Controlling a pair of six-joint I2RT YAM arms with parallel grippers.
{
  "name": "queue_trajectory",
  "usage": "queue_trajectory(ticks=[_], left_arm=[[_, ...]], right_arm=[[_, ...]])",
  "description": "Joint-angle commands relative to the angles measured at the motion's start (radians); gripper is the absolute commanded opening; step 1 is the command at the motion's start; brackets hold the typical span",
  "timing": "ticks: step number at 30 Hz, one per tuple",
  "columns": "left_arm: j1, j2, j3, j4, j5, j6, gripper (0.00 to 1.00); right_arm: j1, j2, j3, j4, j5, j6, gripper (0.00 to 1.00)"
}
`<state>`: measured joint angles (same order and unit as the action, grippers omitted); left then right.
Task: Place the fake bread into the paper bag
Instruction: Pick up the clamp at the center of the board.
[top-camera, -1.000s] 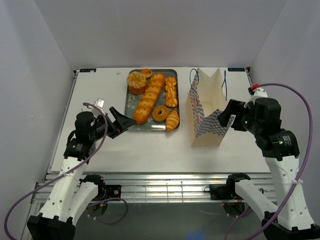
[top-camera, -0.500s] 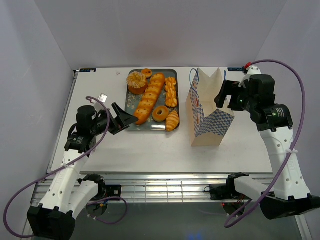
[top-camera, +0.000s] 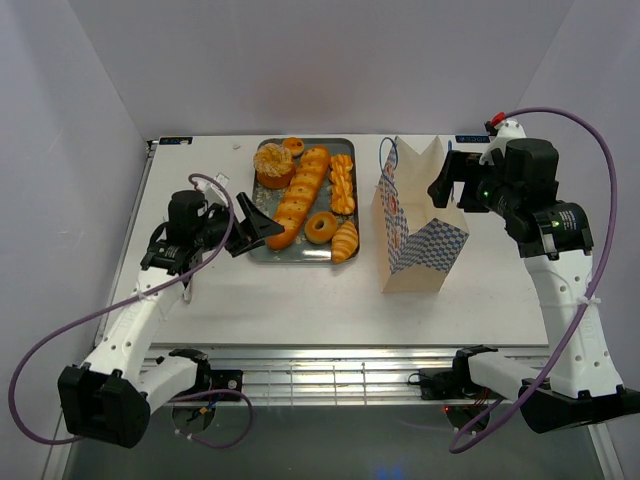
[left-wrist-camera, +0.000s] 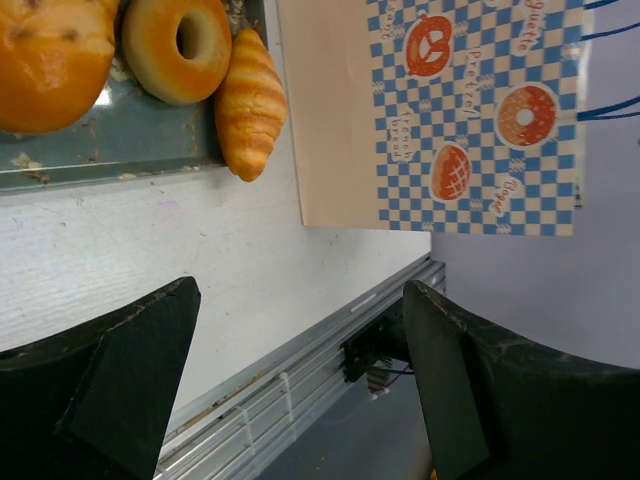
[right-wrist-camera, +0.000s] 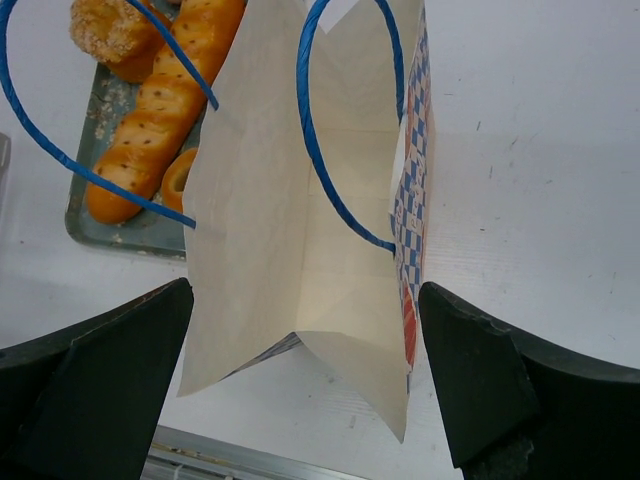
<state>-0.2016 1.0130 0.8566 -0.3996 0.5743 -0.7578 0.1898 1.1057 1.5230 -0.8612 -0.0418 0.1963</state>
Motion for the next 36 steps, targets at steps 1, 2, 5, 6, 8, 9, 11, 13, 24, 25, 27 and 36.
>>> queue_trajectory(ticks=[1, 2, 5, 6, 8, 9, 11, 13, 24, 25, 27, 36], left_arm=[[-0.102, 0.100, 0.106, -0.025, -0.097, 0.072, 0.93], [-0.137, 0.174, 0.131, -0.036, -0.131, 0.078, 0.93], [-0.240, 0.313, 0.222, -0.057, -0.232, 0.087, 0.93], [-0.254, 0.340, 0.242, -0.070, -0.255, 0.087, 0.92], [-0.289, 0.384, 0.285, -0.073, -0.327, 0.100, 0.91], [-0.300, 0.427, 0.297, -0.076, -0.335, 0.101, 0.91], [-0.324, 0.469, 0.338, -0.079, -0.340, 0.103, 0.91], [-0.364, 0.524, 0.367, -0.081, -0.370, 0.104, 0.91], [-0.464, 0.625, 0.395, -0.053, -0.478, 0.100, 0.93], [-0.464, 0.613, 0.383, -0.047, -0.507, 0.092, 0.93], [-0.466, 0.541, 0.331, -0.016, -0.543, 0.086, 0.94], [-0.279, 0.345, 0.297, -0.286, -0.753, 0.173, 0.95]], right_arm=[[-0.004, -0.003, -0.009, 0.010, 0.037, -0.050, 1.00], [-0.004, -0.001, -0.012, 0.010, 0.069, -0.052, 0.99], [-0.004, -0.006, -0.015, 0.011, 0.062, -0.034, 0.99], [-0.004, -0.009, -0.018, 0.011, 0.053, -0.028, 0.99], [-0.004, -0.027, -0.026, 0.010, 0.011, -0.014, 0.99], [-0.004, -0.036, -0.044, 0.011, 0.000, -0.009, 0.99], [-0.004, -0.056, -0.064, 0.017, -0.009, 0.000, 0.98], [-0.004, -0.084, -0.093, 0.027, -0.015, 0.005, 0.98], [-0.004, -0.132, -0.150, 0.019, -0.012, -0.001, 0.98], [-0.004, -0.135, -0.150, 0.019, -0.015, -0.001, 0.98], [-0.004, -0.144, -0.155, 0.018, -0.042, -0.001, 0.98], [-0.004, -0.170, -0.152, 0.047, -0.278, 0.003, 0.99]])
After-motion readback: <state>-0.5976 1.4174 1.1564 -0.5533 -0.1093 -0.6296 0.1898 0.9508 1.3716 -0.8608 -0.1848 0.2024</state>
